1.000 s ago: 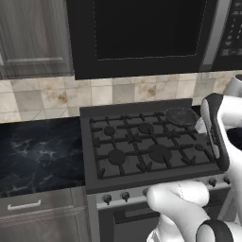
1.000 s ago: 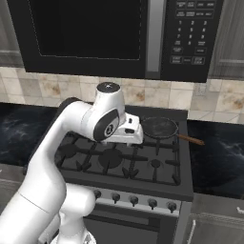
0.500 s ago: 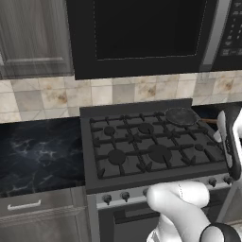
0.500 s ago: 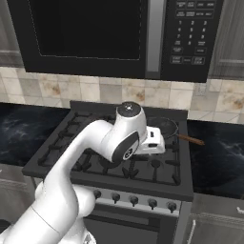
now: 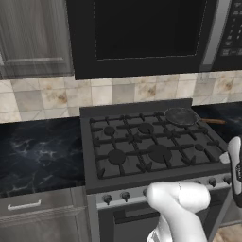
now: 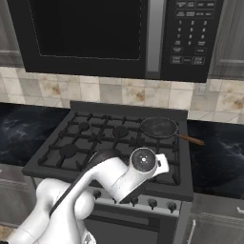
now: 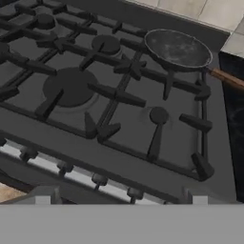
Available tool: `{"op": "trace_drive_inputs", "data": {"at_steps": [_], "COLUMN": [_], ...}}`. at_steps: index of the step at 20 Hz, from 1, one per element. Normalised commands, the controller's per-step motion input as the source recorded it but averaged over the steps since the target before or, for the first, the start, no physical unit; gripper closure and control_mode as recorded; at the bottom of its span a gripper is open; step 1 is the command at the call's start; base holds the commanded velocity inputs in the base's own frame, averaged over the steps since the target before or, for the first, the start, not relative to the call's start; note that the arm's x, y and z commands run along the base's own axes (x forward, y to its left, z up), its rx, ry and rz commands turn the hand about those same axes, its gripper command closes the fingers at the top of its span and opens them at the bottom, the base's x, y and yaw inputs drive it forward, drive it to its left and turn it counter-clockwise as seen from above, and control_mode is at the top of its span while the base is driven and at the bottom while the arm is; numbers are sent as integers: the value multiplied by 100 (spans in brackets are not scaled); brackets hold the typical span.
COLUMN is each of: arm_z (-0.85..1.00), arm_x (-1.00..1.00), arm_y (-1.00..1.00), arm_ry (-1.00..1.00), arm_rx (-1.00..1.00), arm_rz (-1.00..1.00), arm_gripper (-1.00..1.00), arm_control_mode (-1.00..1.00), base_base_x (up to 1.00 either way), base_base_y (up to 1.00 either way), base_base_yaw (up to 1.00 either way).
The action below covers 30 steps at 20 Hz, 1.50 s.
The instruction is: Turn on the rear right burner of the stove.
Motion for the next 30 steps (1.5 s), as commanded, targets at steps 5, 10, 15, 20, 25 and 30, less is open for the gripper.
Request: {"op": "trace_drive_inputs", "data": {"at_steps": [5,10,15,20,25,30], "arm_z": [-65,-56,-48,-42,-46,-41], "arm_x": [-5,0,-2,-7,-19,-11], "arm_y": [0,0,0,-3,-7,-20], "arm_ry": [4,-13,-10,-24,-28,-18], "arm_rx": [-1,7,4,2,9,16], "arm_rz": [17,10,4,0,1,0], "arm_gripper": [-100,-100,-100,-100,-100,-100], "arm_control_mode": [-100,-100,-100,-100,-100,-100], "base_base_x": [0,0,0,0,0,0], "base_base_y": [0,0,0,0,0,0], "base_base_yaw": [0,0,0,0,0,0]}}
